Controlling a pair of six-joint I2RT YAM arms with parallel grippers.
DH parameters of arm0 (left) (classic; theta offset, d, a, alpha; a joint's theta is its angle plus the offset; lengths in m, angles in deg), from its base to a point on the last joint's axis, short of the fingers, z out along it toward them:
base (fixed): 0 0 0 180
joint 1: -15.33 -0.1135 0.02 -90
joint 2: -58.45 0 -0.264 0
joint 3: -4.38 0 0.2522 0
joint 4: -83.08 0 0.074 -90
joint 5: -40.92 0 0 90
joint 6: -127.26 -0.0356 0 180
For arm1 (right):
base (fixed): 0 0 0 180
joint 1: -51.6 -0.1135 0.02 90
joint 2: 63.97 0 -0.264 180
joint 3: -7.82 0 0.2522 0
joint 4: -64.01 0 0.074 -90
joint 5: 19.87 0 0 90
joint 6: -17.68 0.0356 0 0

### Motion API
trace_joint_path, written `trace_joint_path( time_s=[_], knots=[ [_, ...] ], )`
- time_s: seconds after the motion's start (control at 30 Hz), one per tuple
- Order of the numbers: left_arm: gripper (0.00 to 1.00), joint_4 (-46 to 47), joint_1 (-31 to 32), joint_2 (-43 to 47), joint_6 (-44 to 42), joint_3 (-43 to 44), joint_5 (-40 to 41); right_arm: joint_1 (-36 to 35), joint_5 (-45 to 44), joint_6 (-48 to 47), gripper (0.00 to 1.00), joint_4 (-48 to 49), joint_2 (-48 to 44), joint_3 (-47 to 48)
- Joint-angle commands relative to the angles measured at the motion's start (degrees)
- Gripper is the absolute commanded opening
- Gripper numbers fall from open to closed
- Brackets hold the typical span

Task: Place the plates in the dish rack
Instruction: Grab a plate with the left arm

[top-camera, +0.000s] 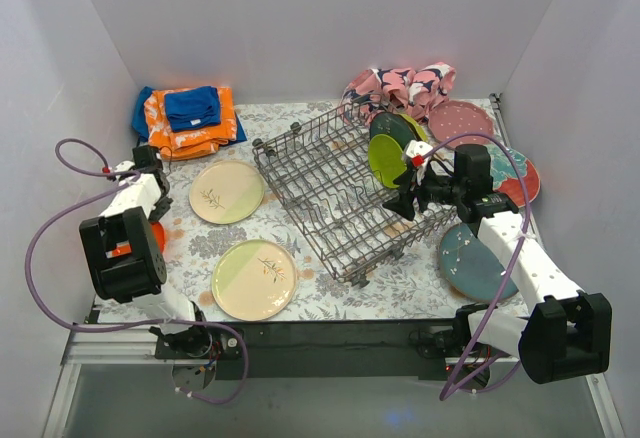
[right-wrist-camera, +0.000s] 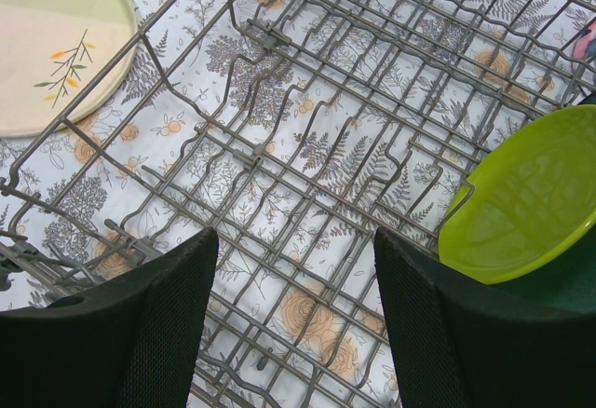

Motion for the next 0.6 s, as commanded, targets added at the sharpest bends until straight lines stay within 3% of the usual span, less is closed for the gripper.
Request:
trace_joint_path(
  time_s=[0.0,0.57],
  knots=[
    [0.0,-0.3,1.5,5.2,1.8,1.6,-4.6,0.3,0.9,-0.1,0.74,2.1,-1.3,-0.5],
    [0.0,-3.3,2.5,22.1,4.9,3.2,-18.6,0.5,1.4,-0.1,0.74,2.1,-0.9,-0.6]
  ],
)
